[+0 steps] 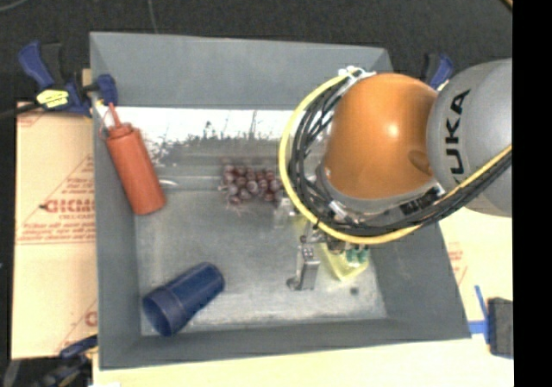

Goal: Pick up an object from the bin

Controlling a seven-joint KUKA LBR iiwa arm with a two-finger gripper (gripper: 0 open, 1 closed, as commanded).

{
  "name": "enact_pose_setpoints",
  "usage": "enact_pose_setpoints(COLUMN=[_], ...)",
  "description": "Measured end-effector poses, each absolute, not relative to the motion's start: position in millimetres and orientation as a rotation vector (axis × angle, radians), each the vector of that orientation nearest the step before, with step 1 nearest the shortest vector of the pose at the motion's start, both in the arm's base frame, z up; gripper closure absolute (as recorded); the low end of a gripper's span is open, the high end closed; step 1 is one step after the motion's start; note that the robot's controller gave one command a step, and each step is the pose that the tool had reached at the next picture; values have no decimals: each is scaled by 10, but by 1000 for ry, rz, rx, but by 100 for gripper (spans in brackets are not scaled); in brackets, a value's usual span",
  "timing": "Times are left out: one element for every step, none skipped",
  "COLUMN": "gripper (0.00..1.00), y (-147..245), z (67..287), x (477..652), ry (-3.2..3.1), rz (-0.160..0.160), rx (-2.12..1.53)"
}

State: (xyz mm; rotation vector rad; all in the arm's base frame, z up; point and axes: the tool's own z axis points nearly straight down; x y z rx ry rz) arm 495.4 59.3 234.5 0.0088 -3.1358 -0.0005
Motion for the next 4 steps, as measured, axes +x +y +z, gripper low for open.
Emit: enact_pose_setpoints(gripper=[0,0,0,0], y=[590,1873,2221,2064], z=[2390,1599,1604,1184], x=[4969,5480,5524,5257], ry=[-3145,-3132,-3142,-2981], rz=[-2,-5,-3,-1], rx=[2,317,222,1007])
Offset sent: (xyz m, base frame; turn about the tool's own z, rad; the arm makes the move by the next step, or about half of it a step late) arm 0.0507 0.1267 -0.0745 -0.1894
